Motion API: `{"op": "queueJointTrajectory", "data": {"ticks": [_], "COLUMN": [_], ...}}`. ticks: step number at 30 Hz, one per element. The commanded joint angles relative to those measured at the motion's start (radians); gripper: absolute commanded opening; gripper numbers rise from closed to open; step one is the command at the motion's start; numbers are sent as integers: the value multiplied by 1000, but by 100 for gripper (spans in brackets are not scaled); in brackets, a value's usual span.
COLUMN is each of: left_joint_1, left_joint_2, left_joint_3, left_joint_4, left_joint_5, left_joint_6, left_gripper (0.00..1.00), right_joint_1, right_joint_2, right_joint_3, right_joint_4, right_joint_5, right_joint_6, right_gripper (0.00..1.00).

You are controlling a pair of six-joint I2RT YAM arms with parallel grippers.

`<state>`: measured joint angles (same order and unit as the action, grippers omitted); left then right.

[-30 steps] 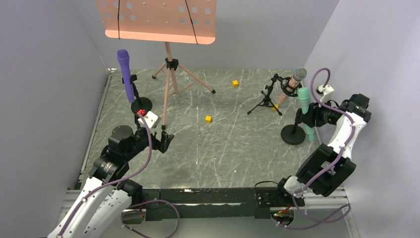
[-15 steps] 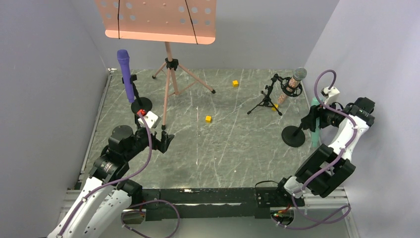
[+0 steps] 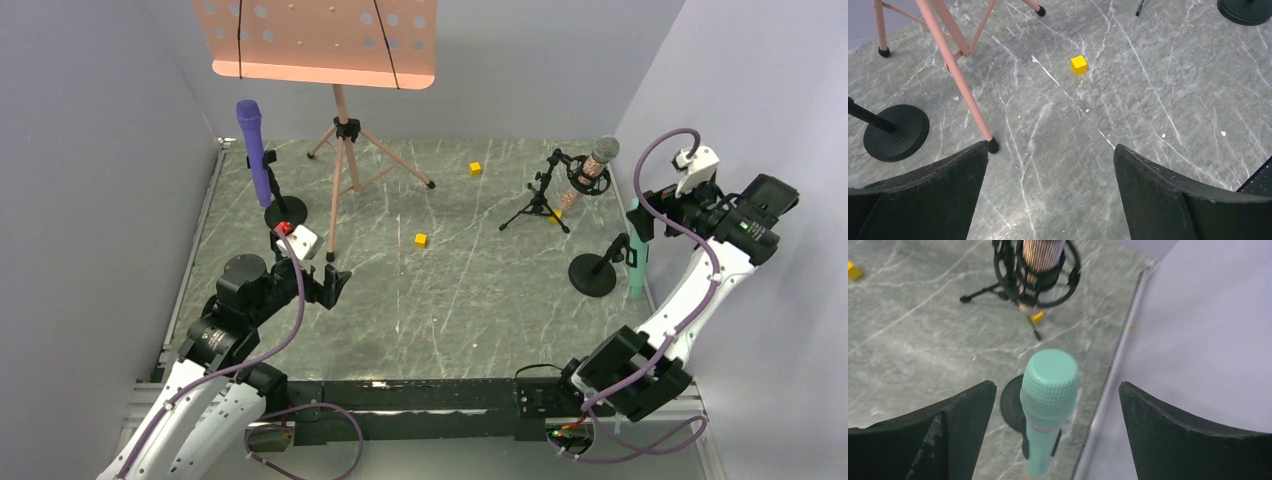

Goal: Attach the microphones to the stand

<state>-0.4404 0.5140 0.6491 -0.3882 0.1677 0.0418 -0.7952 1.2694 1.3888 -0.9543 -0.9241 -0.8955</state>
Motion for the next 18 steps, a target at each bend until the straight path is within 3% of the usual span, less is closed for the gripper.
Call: {"op": "queueJointTrajectory", "data": {"ticks": [1,4,8,9,12,15,18], "left_joint_1": [6,11,33,45,110,227,353], "left_joint_2": [-19,-31,-54,-57,-46,43,120], "left_joint_3": [6,3,-2,-3,6,30,26], "left_joint_4": [17,26,52,68,150,207,269], "left_joint_5": [5,9,41,51,123,243,340], "left_joint_6": [-1,-11,-31,-34,-130,-234,-358], "left_gripper": [99,99,99,99,99,99,99], "right_joint_1": [-6,-6,7,53,298,501,763], "right_joint_2": [-86,-124,-192,-202,-210,-152,-149], "right_joint_3": [108,104,-18,-33,17,48,-20], "right_joint_4": [113,249,577,654,487,342,305], "right_joint_5": [-43,-148,-406,-407,-239,-137,101], "right_joint_6": [128,296,736,840,722,704,615], "right_gripper": [100,100,100,100,100,100,100]}}
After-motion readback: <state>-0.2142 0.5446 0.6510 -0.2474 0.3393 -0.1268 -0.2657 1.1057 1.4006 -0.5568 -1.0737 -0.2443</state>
